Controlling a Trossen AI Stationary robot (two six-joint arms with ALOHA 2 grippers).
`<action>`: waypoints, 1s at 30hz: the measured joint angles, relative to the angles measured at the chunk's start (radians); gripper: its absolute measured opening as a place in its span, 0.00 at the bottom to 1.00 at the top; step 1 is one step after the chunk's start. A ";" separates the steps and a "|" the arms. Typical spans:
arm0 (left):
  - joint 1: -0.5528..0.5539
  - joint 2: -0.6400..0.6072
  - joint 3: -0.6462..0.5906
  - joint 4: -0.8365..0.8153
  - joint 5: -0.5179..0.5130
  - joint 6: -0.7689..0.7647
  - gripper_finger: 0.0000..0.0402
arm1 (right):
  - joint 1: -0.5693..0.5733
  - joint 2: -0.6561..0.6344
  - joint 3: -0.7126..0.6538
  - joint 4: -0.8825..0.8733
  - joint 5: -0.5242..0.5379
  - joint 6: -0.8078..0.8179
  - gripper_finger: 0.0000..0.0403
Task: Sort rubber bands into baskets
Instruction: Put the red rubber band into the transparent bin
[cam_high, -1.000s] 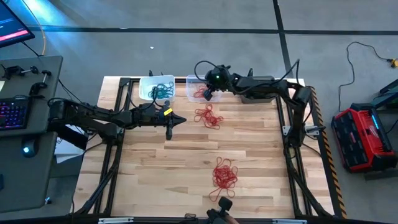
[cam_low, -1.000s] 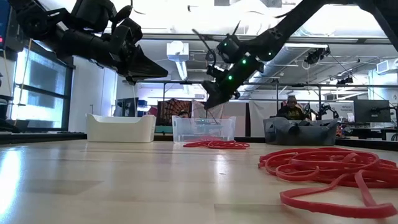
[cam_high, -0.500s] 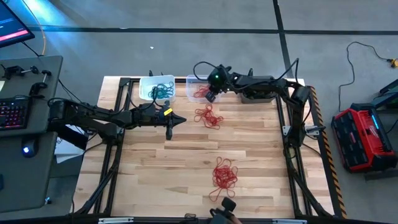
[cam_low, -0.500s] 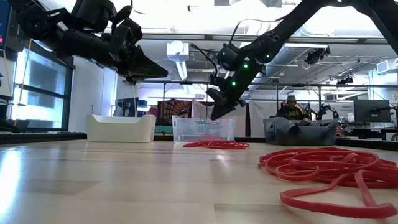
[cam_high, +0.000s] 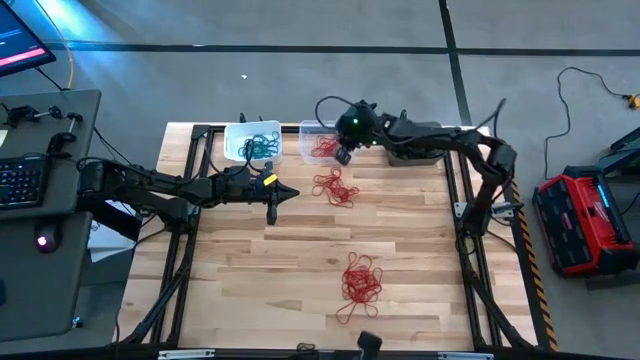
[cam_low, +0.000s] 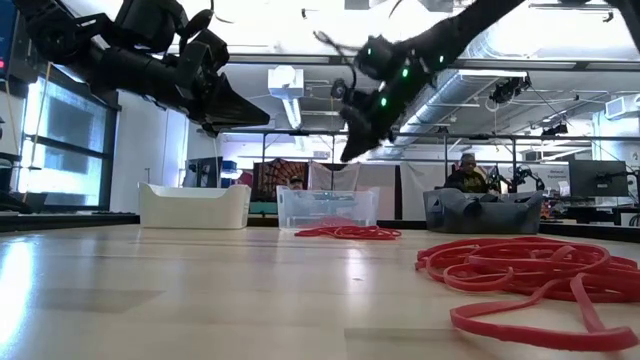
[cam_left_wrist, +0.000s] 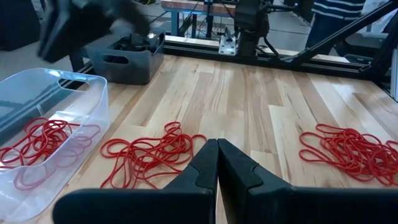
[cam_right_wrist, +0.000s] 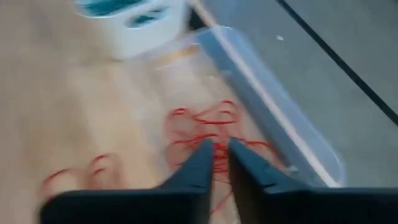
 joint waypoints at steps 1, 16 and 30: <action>0.000 0.000 0.000 0.000 0.000 0.000 0.00 | 0.013 -0.017 0.000 -0.024 -0.015 -0.017 0.05; 0.000 0.000 0.000 -0.006 0.000 0.002 0.00 | 0.299 -0.240 -0.424 0.208 -0.013 0.132 0.00; 0.000 0.000 0.000 0.001 0.000 0.000 0.00 | 0.406 -0.266 -0.651 0.304 0.240 0.309 0.07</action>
